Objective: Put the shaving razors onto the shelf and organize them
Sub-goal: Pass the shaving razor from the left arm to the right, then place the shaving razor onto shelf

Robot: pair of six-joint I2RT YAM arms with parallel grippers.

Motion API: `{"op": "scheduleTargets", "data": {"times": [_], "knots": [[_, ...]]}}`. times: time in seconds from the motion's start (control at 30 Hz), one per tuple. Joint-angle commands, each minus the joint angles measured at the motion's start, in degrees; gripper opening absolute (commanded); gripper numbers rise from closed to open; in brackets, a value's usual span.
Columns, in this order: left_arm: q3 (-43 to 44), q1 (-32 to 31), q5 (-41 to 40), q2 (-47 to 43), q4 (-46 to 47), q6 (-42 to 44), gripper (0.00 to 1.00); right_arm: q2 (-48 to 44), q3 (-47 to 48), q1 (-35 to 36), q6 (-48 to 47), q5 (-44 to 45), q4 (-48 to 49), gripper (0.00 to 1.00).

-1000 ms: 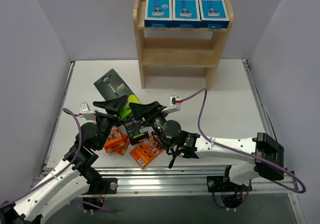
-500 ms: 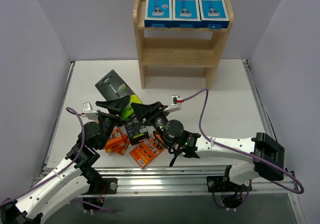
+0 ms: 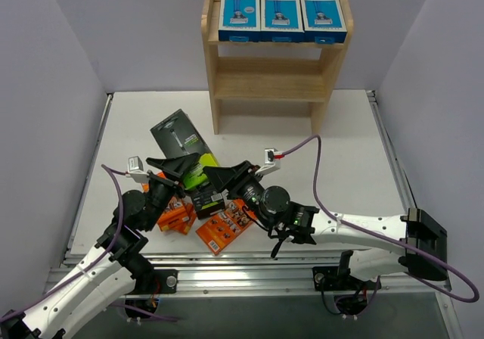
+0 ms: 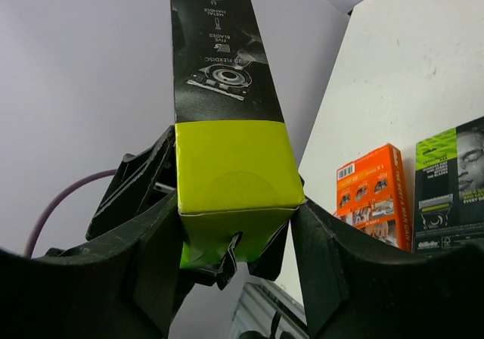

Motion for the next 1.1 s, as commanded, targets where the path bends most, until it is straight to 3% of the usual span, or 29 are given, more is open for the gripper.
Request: {"op": "scheduleTargets", "data": {"times": [0.0,0.03,0.13,0.33,0.67,0.87,1.0,1.07], "knots": [[-0.3,3.1,-3.0,-1.2,-0.1,1.3,0.74,-6.4,-2.0,-1.7,-2.1,8.8,2.2,0.00],[-0.4,3.1,-2.5,-0.8,0.1,1.5,0.83,-7.1,-2.5,-1.8,-1.9,9.0,2.3,0.00],[-0.9,3.1,-0.3,0.4,2.0,1.5,0.97,-7.9,-3.3,-2.3,-2.5,9.6,2.3,0.00],[-0.6,3.1,1.9,1.2,2.0,4.7,0.94,-8.6,-2.6,-6.6,-3.3,7.9,0.8,0.00],[3.0,6.4,1.1,-1.8,-12.7,16.3,0.94,-13.7,-4.0,-9.1,-3.8,6.4,-7.8,0.00],[7.3,9.3,2.7,-2.4,-19.4,30.1,0.94,-20.4,-4.9,-9.5,-9.5,10.2,-17.5,0.00],[14.9,9.9,-0.9,0.4,-25.8,49.7,0.94,-25.5,-4.6,-10.6,-15.0,15.1,-21.6,0.00],[18.8,9.9,-3.9,2.3,-28.0,55.3,0.94,-26.2,-2.7,-11.4,-18.9,16.5,-23.8,0.00]]}}
